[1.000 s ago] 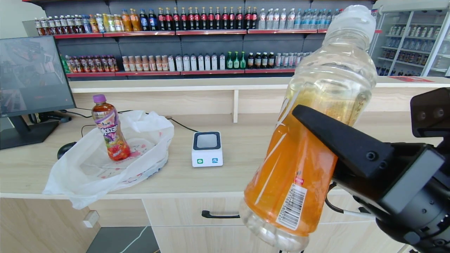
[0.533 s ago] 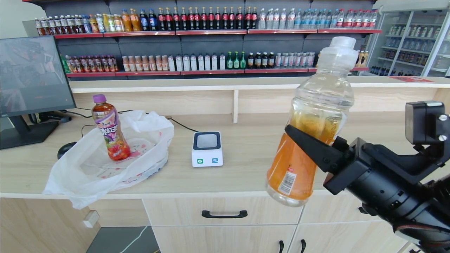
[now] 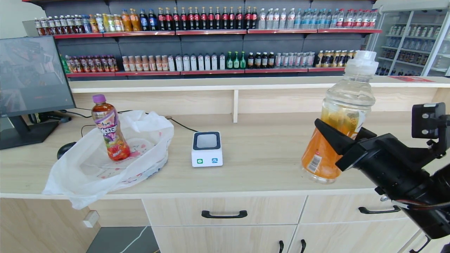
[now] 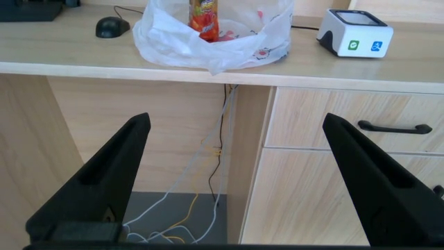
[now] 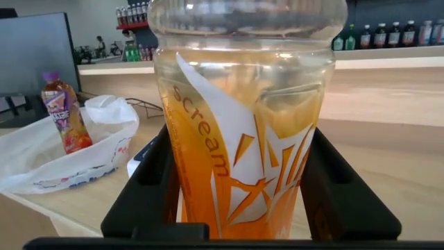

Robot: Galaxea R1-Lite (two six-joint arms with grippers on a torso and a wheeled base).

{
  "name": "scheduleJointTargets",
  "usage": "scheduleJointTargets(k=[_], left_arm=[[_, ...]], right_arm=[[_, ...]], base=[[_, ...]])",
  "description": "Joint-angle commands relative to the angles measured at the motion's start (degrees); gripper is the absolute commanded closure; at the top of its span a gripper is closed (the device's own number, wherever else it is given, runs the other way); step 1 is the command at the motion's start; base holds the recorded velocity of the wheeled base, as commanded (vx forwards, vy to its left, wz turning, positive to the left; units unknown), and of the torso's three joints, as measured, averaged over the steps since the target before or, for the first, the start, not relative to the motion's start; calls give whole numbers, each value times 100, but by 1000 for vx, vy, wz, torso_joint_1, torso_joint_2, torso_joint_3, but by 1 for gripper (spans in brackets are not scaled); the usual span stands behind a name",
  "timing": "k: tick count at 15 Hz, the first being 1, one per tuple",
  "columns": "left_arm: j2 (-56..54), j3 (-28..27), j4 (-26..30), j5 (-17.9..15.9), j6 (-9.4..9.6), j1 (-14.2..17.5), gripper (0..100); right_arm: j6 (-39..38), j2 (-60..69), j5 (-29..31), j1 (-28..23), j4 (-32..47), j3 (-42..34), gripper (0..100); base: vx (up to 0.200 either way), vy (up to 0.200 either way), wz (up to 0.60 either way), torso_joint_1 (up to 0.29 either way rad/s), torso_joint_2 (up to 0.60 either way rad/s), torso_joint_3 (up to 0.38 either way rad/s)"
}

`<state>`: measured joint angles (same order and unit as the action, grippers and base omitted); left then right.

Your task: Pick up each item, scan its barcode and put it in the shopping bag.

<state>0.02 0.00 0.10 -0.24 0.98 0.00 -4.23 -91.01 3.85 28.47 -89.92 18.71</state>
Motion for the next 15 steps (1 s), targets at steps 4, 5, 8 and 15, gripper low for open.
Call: scheduleJointTargets(k=[4, 5, 8, 15], left_arm=[[-2, 0, -1, -2, -1, 0, 0], [-2, 0, -1, -2, -1, 0, 0], [-2, 0, -1, -2, -10, 0, 0], [-2, 0, 8, 7, -10, 0, 0]], right_arm=[[10, -48, 19, -166, -8, -34, 100], [10, 66, 19, -166, -8, -113, 100], [-16, 163, 10, -245, -8, -157, 100], [-16, 31, 1, -236, -8, -157, 100]], base=[[0, 0, 0, 0, 0, 0], [0, 0, 0, 0, 0, 0], [0, 200, 0, -4, -4, 2], [0, 200, 0, 4, 7, 2]])
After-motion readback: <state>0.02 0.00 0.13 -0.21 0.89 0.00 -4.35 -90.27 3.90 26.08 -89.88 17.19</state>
